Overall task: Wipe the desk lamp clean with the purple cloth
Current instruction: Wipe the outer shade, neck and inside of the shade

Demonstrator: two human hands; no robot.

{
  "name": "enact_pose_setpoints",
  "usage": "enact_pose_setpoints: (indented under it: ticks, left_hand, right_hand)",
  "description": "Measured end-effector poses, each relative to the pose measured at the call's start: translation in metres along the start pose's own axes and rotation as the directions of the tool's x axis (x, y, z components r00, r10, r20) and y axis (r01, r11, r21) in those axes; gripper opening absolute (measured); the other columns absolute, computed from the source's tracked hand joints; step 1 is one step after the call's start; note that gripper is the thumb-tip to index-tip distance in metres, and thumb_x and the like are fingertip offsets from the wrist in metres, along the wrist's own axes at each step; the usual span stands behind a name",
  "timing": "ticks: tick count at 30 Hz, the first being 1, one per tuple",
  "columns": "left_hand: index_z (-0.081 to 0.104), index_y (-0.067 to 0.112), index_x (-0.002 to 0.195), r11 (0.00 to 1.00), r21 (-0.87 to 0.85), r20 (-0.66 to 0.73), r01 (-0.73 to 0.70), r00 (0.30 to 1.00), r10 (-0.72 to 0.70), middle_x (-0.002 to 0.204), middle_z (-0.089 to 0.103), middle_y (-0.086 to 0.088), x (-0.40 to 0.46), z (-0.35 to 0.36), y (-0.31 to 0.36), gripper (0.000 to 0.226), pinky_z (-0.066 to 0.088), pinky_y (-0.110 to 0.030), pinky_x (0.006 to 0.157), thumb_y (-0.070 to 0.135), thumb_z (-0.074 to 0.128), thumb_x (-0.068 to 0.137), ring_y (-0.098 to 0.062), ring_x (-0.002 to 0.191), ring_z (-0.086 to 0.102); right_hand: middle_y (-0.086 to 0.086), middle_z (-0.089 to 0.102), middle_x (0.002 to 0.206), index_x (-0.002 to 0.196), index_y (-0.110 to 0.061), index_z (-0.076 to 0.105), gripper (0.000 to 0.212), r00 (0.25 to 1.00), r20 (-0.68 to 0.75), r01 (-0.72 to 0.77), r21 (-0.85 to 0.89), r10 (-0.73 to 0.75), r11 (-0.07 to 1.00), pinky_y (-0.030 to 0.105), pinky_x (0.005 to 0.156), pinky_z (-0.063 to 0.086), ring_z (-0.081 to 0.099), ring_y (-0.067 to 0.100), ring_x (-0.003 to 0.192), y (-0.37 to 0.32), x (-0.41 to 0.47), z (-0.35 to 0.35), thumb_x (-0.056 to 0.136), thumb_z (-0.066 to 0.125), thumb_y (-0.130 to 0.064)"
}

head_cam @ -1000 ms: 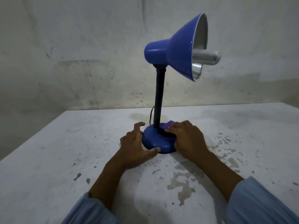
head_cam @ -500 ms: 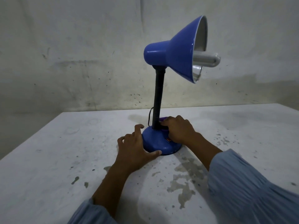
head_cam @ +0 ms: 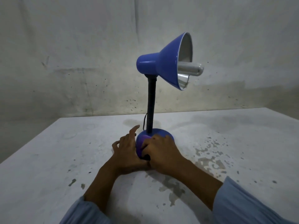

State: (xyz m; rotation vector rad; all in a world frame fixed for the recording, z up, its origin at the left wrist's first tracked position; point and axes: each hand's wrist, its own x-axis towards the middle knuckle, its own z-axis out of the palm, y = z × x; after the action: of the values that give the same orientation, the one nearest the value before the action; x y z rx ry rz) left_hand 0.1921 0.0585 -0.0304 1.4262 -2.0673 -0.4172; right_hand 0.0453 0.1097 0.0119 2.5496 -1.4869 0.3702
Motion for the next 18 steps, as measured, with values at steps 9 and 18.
enact_pose_setpoints:
  ticks: [9,18]
  left_hand:
    - [0.006,0.033,0.143,0.969,0.23,-0.12,0.089,0.991,-0.062,0.133,0.043,-0.003,0.004,0.017,0.029,0.12,0.03,-0.046,0.1,0.079,0.065,0.049,-0.027,0.12,0.041]
    - [0.011,0.03,0.137,0.974,0.18,-0.099,0.141,0.987,-0.124,0.126,0.046,-0.005,0.034,0.037,0.042,0.118,0.039,-0.032,0.091,0.071,0.073,0.045,-0.023,0.11,0.046]
  right_hand:
    - [-0.004,0.068,0.093,0.087,-0.024,0.072,0.021,0.883,-0.177,-0.411,0.158,0.435,0.898,0.028,0.072,0.046,0.058,0.017,0.087,0.058,-0.036,-0.027,0.079,0.053,-0.02]
    - [-0.002,0.069,0.093,0.093,-0.025,0.071,0.025,0.785,-0.26,-0.492,0.291,0.563,0.821,0.021,0.059,0.035,0.054,0.014,0.075,0.098,-0.025,-0.026,0.081,0.054,-0.012]
